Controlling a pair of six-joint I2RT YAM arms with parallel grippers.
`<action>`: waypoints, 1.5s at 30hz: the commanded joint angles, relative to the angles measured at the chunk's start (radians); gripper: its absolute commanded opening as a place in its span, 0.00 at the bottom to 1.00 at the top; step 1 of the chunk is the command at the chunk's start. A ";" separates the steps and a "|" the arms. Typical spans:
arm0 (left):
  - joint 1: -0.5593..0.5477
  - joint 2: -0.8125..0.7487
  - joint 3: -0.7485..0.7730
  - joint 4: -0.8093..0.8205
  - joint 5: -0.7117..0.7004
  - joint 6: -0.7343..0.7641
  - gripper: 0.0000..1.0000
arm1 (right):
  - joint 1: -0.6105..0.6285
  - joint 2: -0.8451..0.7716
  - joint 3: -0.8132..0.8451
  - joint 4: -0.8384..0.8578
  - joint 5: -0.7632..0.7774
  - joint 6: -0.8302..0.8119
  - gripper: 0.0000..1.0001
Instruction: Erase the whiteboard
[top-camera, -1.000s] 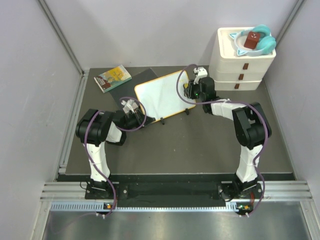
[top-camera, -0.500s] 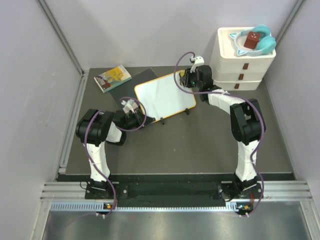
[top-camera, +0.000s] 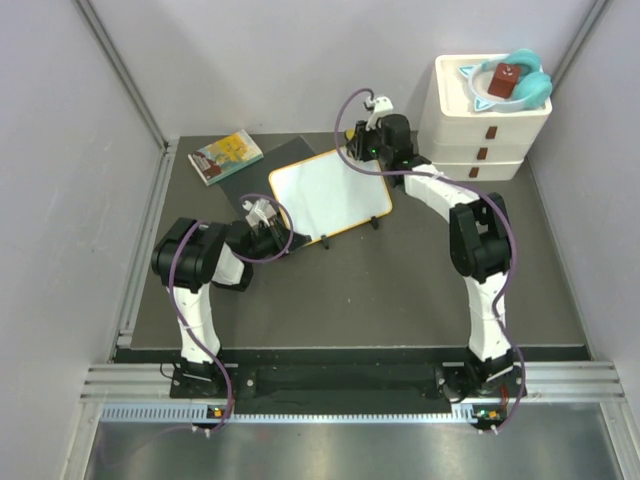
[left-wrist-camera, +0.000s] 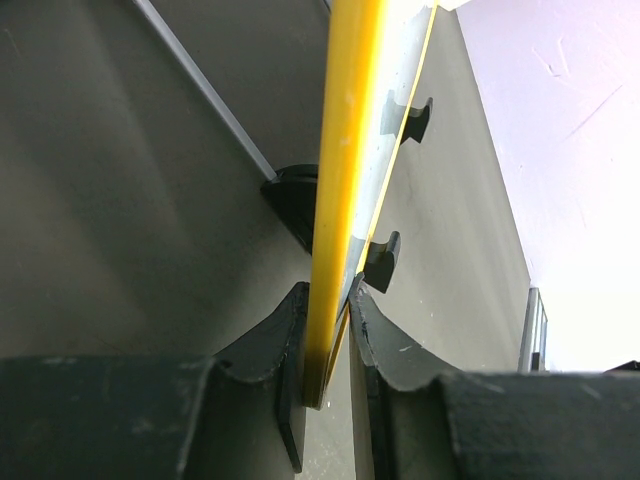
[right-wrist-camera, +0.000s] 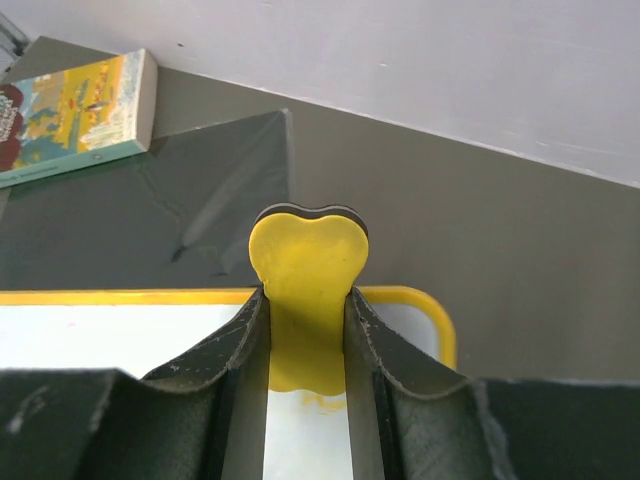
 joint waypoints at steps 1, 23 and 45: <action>-0.002 0.011 -0.017 -0.127 -0.066 0.050 0.00 | 0.092 0.037 0.040 -0.027 0.002 -0.015 0.00; -0.002 0.013 -0.016 -0.124 -0.064 0.051 0.00 | -0.012 -0.022 -0.121 0.013 0.253 0.011 0.00; -0.006 0.014 -0.011 -0.130 -0.064 0.053 0.00 | 0.120 -0.056 -0.192 0.059 0.117 0.000 0.00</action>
